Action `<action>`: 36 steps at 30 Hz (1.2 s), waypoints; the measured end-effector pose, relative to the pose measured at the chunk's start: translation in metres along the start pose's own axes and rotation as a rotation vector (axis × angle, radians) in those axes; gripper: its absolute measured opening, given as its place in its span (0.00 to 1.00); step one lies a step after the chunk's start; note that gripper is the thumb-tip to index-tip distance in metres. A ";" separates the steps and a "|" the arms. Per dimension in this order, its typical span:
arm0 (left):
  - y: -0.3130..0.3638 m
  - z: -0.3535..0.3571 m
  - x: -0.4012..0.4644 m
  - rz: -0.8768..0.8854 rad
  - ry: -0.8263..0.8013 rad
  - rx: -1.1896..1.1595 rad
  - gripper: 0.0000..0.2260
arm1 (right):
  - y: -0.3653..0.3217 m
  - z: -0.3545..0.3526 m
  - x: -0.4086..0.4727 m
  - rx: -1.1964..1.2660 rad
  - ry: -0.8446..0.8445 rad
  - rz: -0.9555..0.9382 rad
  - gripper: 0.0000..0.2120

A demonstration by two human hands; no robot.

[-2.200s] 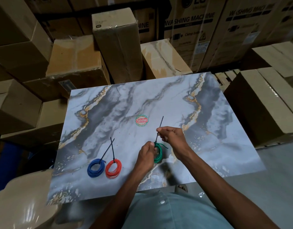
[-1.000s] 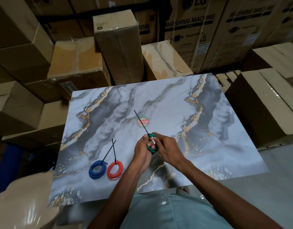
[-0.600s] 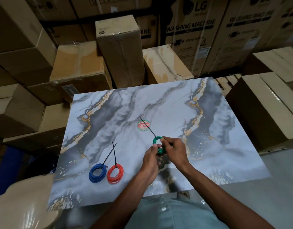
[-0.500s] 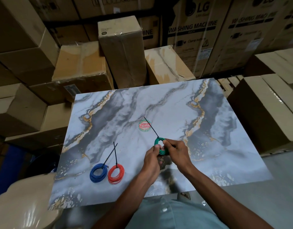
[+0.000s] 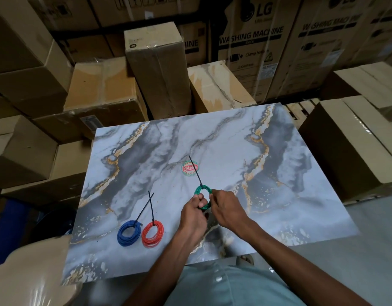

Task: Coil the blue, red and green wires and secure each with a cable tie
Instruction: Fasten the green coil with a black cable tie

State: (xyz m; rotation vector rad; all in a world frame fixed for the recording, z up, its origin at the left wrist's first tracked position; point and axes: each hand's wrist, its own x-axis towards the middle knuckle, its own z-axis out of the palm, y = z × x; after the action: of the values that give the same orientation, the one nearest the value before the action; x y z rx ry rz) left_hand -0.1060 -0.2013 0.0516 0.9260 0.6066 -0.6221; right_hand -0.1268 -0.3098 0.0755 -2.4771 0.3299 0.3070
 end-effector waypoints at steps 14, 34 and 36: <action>-0.005 0.003 -0.005 -0.018 0.008 0.302 0.13 | 0.033 -0.042 0.023 0.499 -0.107 0.059 0.14; 0.002 0.010 -0.018 0.191 0.071 0.552 0.26 | 0.043 -0.018 0.007 1.100 0.069 0.137 0.06; 0.004 0.009 -0.016 0.170 0.097 0.462 0.23 | 0.040 -0.017 0.005 1.156 0.110 0.109 0.06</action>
State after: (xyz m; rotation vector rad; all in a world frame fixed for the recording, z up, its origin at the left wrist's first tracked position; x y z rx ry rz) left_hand -0.1120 -0.2041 0.0692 1.4321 0.4700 -0.5756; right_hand -0.1321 -0.3521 0.0656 -1.3392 0.5053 -0.0091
